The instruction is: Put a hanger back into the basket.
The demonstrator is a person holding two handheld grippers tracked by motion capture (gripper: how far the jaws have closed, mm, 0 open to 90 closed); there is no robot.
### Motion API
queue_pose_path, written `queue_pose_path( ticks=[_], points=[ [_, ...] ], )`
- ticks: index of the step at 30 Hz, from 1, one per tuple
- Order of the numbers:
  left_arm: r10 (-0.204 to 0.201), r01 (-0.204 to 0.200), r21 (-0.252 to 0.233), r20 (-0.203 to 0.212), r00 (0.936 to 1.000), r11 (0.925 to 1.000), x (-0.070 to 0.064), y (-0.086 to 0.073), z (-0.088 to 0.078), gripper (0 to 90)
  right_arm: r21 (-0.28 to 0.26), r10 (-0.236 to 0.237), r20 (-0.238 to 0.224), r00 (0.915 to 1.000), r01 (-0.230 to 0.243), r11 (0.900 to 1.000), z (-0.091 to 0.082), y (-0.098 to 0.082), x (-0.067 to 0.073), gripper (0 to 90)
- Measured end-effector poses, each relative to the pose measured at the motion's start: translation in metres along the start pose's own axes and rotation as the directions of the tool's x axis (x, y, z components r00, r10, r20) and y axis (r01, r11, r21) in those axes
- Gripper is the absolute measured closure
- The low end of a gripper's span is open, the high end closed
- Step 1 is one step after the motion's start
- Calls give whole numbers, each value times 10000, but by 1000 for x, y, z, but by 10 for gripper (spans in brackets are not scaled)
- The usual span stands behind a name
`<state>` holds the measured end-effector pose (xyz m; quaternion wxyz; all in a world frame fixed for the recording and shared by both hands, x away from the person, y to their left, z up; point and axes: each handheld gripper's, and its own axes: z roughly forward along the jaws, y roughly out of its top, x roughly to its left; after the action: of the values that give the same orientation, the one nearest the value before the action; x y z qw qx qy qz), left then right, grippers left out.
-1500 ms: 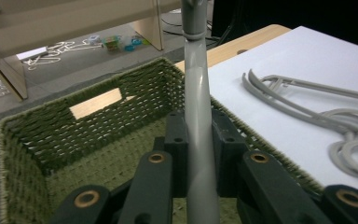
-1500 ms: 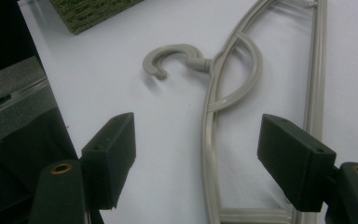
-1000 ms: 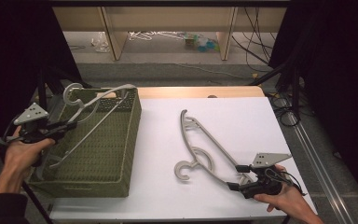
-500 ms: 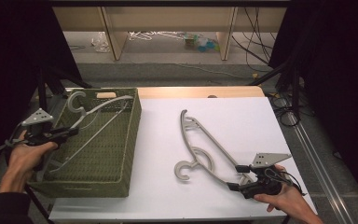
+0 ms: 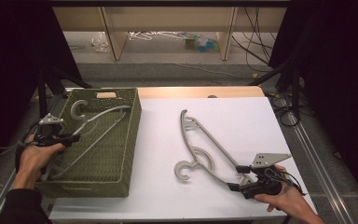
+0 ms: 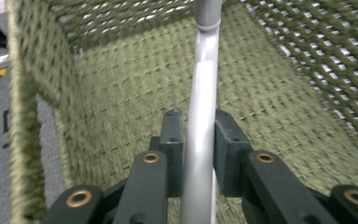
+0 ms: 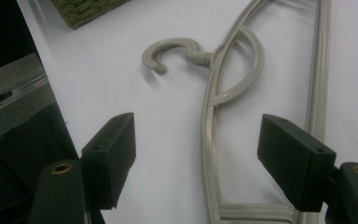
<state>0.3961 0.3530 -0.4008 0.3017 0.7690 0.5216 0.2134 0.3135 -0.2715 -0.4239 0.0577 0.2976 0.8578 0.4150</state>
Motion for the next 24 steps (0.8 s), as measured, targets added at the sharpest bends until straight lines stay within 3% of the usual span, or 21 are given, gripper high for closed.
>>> queue_pose_path(
  ticks=[3, 7, 9, 11, 13, 14, 15, 18, 20, 24],
  points=[
    [-411, 422, 156, -670, 9969, 9990, 2, -2, -1, 675, -19, -37, 26, 10000, 37, 10000, 0, 0, 0, 285],
    [-401, 416, 146, -917, 9950, 9990, 4, -4, -6, 648, -8, 11, 26, 10000, -11, 10000, 0, 0, 0, 284],
    [-676, 693, 89, -1318, 9890, 9976, 3, -3, -9, 554, 27, 5, -4, 10000, -5, 10000, 1, 0, -1, 284],
    [-658, 643, -171, -1157, 9911, 9978, 1, -2, -15, 565, 68, 14, -35, 10000, -14, 10000, 1, 0, 0, 284],
    [-476, 457, -193, -1119, 9926, 9988, -3, 1, -21, 513, 62, 17, -19, 10000, -17, 10000, 1, 0, 0, 284],
    [-568, 526, -405, -1103, 9923, 9978, -7, 2, -24, 513, 59, 10, -13, 10000, -10, 10000, 1, 0, -1, 285],
    [-403, 339, -783, -817, 9958, 9964, -15, 5, -31, 493, 80, 56, -18, 10000, -55, 10000, 1, 0, 0, 284],
    [-330, 264, -1080, -595, 9977, 9938, -24, 6, -39, 464, 35, 11, 45, 10000, -11, 10000, 2, -1, -1, 284],
    [-725, 663, -1726, -298, 9969, 9828, -38, 7, -43, 425, 43, 67, 88, 9999, -67, 10000, 2, -1, -1, 284],
    [-945, 1037, -2438, 490, 9943, 9643, -65, 9, -54, 363, -14, -17, 191, 9998, 17, 10000, 3, -1, -1, 281]
  ],
)
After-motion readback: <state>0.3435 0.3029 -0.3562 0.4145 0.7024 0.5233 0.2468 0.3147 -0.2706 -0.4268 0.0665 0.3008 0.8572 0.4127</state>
